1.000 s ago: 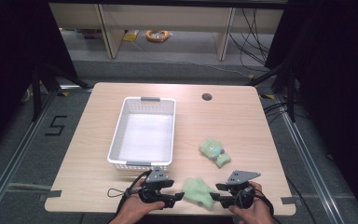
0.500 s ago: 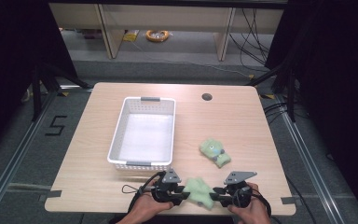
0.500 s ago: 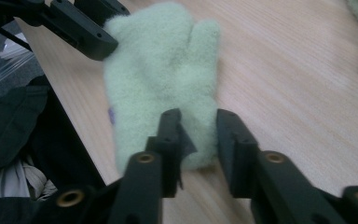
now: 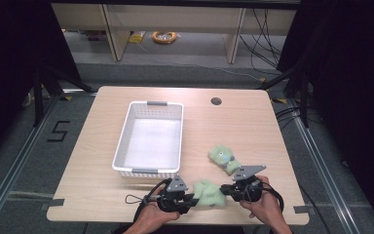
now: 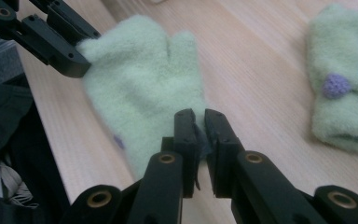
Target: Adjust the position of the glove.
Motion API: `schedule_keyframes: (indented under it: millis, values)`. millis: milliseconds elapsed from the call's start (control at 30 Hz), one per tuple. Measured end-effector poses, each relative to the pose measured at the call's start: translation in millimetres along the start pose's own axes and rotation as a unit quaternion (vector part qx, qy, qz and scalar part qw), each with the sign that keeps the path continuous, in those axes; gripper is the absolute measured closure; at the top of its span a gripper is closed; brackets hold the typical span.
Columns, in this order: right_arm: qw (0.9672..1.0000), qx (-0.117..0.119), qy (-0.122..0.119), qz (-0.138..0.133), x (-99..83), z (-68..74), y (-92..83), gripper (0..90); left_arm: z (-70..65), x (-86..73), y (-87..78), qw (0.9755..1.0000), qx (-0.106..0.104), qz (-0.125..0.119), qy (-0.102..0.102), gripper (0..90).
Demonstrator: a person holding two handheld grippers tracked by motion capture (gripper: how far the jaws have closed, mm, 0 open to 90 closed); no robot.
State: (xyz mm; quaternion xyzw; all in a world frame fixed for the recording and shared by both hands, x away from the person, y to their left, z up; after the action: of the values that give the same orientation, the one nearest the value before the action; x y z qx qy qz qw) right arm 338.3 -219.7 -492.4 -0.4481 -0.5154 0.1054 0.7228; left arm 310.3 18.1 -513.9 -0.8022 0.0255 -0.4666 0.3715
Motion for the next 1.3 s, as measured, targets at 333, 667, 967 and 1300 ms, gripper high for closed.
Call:
schedule_keyframes:
  millis: [333, 667, 967, 1300]
  values:
    - [0.9997, 0.012, 0.013, 0.016, -2.6, -7.5, 12.8, 77.3, 2.8, -6.1, 2.3, 0.9998, 0.014, 0.015, -0.003, 59.3]
    - [0.9994, -0.011, 0.027, -0.02, 0.4, -14.8, 2.9, 56.8, 5.0, -10.5, -25.1, 0.9988, 0.047, -0.001, 0.012, 35.4]
    - [0.9952, -0.063, 0.05, -0.056, 12.4, -40.2, -2.2, 50.8, 5.0, -20.7, -36.3, 0.9991, 0.039, -0.013, 0.008, 27.7]
    - [0.9921, -0.092, 0.069, -0.05, 27.6, -64.4, 0.6, 52.0, 16.5, -33.4, -51.7, 0.9983, 0.055, -0.013, -0.012, 26.1]
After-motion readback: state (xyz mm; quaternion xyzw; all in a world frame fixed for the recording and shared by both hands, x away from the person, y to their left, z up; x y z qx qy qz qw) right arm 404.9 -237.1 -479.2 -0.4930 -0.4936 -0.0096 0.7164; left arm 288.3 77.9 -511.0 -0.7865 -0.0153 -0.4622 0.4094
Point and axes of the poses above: each handheld gripper's, and its own axes: y roughly forward along the jaws, x roughly out of its top, z roughly to its left, the point moved 2 cm from there along y, roughly forward along the jaws, and after that the axes turned 2 degrees about -y, right-handed, at the moved point
